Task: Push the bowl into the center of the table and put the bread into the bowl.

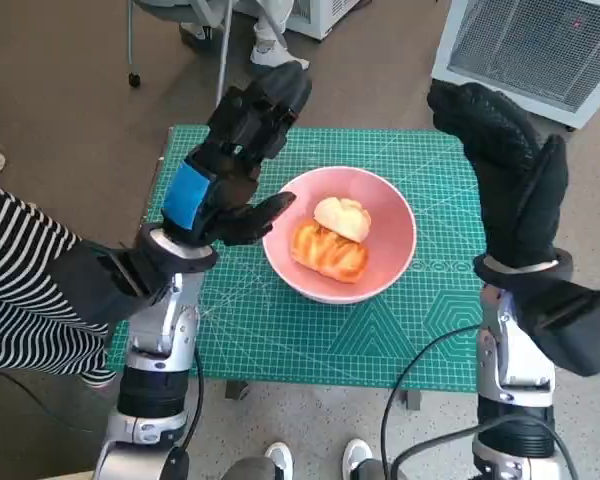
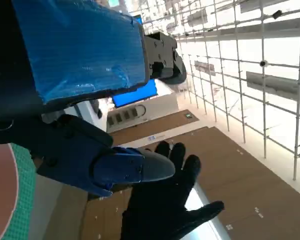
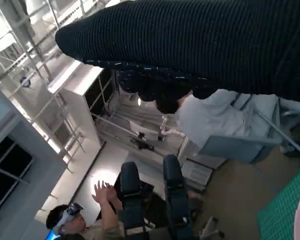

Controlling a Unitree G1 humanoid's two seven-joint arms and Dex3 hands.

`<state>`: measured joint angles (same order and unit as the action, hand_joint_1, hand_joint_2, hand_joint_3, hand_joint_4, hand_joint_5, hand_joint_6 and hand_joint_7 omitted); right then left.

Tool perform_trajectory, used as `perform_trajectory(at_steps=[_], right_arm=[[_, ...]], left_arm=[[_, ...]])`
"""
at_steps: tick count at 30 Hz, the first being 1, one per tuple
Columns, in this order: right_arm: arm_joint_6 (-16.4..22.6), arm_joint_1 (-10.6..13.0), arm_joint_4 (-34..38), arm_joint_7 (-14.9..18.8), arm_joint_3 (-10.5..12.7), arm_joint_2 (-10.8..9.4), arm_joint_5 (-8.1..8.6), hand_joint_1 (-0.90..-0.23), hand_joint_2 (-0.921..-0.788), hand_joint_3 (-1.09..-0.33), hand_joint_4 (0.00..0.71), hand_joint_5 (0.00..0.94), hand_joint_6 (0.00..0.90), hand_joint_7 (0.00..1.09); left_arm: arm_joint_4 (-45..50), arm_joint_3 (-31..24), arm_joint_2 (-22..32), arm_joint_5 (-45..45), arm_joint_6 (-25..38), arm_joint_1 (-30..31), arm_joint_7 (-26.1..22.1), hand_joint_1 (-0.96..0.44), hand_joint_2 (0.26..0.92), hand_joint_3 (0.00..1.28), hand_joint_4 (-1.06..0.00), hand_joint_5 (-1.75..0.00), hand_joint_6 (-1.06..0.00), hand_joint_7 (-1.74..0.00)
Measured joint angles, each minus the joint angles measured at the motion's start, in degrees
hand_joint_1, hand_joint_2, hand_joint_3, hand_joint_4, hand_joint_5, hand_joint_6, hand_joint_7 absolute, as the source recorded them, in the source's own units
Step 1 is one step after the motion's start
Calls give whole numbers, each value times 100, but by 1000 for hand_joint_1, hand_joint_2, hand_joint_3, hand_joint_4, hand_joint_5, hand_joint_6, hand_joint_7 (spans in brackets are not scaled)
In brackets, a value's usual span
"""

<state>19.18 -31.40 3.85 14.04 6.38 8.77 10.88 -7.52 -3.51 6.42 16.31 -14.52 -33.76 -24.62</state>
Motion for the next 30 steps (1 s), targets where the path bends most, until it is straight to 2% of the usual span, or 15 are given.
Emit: perform_trajectory(at_steps=[11, 30], right_arm=[[-150, -15, -85, -16, -2, 7, 0, -844, -921, -725, 235, 0, 95, 570], [-330, 86, -314, -23, -6, 7, 5, -833, -921, -721, 232, 0, 95, 564]], left_arm=[[-24, 1, 6, -106, -240, 4, 115, -711, 921, 452, -121, -35, 1, -505], [167, 16, -11, 14, -20, 101, 115, -685, 921, 414, -114, -37, 1, -501]])
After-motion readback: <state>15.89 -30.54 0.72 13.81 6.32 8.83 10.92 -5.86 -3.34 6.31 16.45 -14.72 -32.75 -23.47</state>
